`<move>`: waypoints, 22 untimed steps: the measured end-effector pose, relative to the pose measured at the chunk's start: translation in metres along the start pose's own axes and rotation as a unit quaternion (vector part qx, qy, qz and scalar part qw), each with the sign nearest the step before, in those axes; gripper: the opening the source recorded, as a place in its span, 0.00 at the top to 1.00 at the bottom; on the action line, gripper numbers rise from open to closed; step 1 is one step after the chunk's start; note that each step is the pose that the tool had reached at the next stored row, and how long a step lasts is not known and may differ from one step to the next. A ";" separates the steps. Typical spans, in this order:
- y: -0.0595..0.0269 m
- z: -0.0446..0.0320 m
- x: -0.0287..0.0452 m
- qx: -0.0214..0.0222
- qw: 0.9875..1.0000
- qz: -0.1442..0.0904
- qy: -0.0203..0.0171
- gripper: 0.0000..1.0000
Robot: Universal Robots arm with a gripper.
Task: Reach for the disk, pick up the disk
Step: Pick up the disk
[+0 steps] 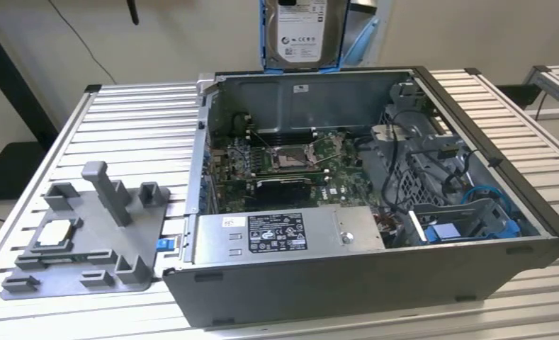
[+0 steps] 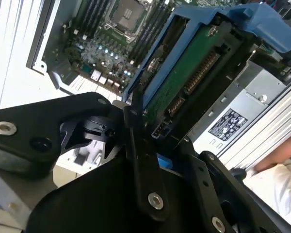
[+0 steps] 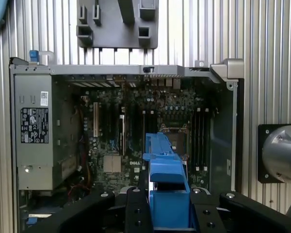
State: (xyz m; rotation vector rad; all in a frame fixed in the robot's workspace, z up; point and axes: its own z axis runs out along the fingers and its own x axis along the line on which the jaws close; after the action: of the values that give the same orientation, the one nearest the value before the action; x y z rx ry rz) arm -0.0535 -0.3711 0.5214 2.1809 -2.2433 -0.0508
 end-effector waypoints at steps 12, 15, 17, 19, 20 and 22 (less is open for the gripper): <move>-0.0391 -0.0012 -0.0011 0.000 1.000 0.000 0.000 1.00; -0.0511 -0.0016 -0.0014 0.000 1.000 0.000 0.000 1.00; -0.0596 -0.0019 -0.0017 -0.001 1.000 0.000 0.000 1.00; -0.0668 -0.0021 -0.0019 -0.001 1.000 0.000 0.000 1.00; -0.0707 -0.0022 -0.0020 -0.001 1.000 0.000 0.000 1.00; -0.0783 -0.0025 -0.0022 -0.001 1.000 0.000 0.000 1.00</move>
State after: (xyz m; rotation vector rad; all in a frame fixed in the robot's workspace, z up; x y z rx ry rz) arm 0.0250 -0.3711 0.5214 2.1801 -2.2425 -0.0523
